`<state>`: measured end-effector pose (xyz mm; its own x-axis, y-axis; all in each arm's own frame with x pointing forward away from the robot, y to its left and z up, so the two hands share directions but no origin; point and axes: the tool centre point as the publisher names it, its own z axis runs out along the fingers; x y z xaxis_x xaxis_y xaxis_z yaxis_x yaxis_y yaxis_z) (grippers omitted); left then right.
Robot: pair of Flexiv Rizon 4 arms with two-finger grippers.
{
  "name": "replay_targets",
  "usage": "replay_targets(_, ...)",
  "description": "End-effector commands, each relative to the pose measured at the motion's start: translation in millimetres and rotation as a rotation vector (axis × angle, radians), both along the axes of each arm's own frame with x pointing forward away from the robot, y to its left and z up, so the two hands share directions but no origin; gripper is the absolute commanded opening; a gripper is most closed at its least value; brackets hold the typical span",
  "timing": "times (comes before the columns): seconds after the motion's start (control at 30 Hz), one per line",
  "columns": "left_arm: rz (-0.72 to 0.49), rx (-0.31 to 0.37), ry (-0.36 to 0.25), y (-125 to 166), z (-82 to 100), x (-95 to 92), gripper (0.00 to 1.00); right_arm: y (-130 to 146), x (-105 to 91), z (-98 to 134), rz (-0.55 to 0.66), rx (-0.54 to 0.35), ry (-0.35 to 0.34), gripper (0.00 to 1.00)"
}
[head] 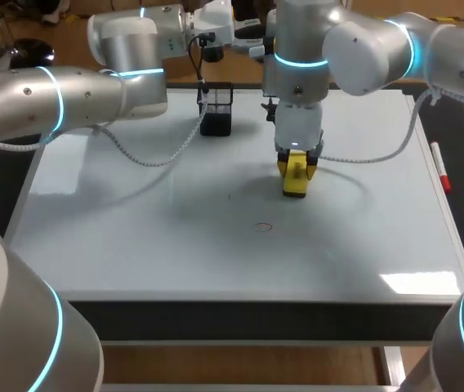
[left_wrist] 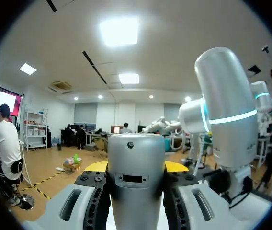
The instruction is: Pick up the inspection probe, press it on each red-marked spot on the whiteboard one by one, put down the probe, pick up the eraser, and wipe off all the red marks.
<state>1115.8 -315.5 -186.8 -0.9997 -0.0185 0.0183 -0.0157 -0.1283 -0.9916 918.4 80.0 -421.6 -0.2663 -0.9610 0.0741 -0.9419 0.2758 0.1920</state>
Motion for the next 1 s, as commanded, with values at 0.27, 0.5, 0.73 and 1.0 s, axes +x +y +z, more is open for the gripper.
replay_targets(0.27, -0.002, 0.0, 0.001, 0, 0.9, 1.0, 0.0, -30, -1.2, 38, -0.033, -0.017, -0.058, 0.0)
replay_targets(0.5, -0.002, 0.0, 0.001, 0, 0.9, 1.0, 0.0, -66, 2.4, 60, -0.084, -0.034, -0.113, 0.0)
replay_targets(0.73, -0.002, 0.0, 0.001, 0, 0.9, 1.0, 0.0, -106, -0.8, 71, -0.135, -0.034, -0.14, 0.0)
replay_targets(1.0, -0.002, 0.0, 0.001, 0, 0.9, 1.0, 0.0, -140, -11.4, 73, -0.225, -0.045, -0.15, 0.0)
